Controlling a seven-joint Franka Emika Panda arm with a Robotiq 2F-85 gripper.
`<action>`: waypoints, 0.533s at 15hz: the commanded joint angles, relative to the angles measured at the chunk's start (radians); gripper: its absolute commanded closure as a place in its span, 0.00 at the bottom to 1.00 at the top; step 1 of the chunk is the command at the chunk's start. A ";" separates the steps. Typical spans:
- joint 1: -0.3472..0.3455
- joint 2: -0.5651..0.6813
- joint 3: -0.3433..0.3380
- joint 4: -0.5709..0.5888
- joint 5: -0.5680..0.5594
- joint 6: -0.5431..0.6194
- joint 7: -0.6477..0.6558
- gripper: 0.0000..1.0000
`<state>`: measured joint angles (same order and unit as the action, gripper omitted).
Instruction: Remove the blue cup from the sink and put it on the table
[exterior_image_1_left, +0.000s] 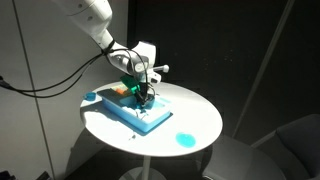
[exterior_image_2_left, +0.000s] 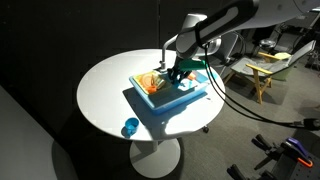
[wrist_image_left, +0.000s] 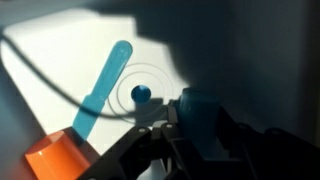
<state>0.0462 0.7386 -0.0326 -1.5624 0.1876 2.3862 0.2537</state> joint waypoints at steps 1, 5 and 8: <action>-0.003 0.007 -0.002 0.032 -0.022 -0.034 0.011 0.84; 0.001 -0.008 0.000 0.019 -0.025 -0.033 0.008 0.84; 0.007 -0.027 0.002 0.003 -0.028 -0.029 0.005 0.84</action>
<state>0.0492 0.7356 -0.0323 -1.5615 0.1843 2.3862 0.2536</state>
